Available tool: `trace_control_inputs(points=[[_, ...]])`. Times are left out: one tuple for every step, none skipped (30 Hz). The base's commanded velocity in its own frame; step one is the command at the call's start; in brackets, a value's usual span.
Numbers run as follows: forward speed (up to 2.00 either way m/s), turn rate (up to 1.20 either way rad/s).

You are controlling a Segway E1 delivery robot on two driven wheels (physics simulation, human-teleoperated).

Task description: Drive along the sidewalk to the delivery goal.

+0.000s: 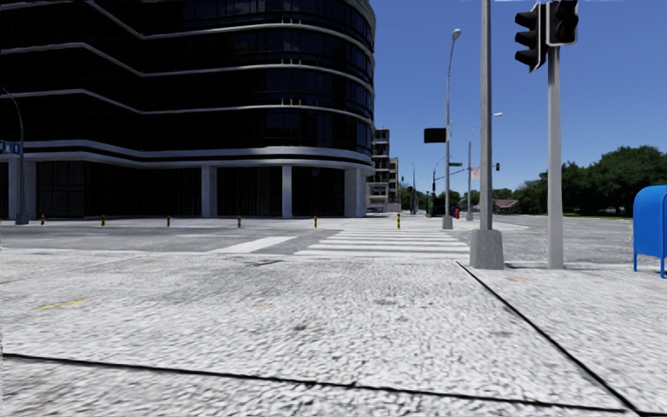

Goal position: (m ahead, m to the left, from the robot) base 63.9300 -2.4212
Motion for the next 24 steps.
trace_control_inputs(points=[[2.0,-0.28],[2.0,-0.28],[2.0,-0.28],[2.0,-0.28],[2.0,-0.25],[2.0,-0.25],[2.0,-0.05],[2.0,0.0],[2.0,0.0],[2.0,0.0],[2.0,0.0],[2.0,0.0],[2.0,0.0],[2.0,0.0],[2.0,0.0],[2.0,0.0],[2.0,0.0],[2.0,0.0],[2.0,-0.02],[2.0,-0.18],[2.0,-0.22],[2.0,-0.23],[2.0,-0.23],[2.0,-0.23]])
